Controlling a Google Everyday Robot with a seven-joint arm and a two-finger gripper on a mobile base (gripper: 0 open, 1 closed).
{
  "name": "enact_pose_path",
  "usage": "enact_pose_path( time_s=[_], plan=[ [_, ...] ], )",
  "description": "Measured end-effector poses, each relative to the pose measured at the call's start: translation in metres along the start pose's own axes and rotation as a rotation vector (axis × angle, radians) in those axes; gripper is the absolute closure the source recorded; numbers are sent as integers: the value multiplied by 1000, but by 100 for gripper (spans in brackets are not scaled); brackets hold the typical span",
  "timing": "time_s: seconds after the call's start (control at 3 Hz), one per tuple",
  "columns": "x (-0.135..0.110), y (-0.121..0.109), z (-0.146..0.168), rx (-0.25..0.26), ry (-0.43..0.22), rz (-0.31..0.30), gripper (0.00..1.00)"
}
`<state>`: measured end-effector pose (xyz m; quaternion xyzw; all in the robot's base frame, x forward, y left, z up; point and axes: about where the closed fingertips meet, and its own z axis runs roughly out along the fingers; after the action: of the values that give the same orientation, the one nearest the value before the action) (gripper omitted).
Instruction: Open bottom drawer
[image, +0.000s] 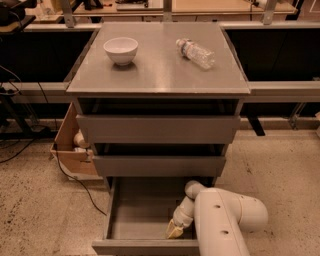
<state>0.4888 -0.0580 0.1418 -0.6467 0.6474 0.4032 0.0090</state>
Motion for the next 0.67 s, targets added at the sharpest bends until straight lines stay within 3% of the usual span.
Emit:
enact_pose_path(
  time_s=[0.67],
  plan=[
    [16,17,0,-74,36,29,100]
  ],
)
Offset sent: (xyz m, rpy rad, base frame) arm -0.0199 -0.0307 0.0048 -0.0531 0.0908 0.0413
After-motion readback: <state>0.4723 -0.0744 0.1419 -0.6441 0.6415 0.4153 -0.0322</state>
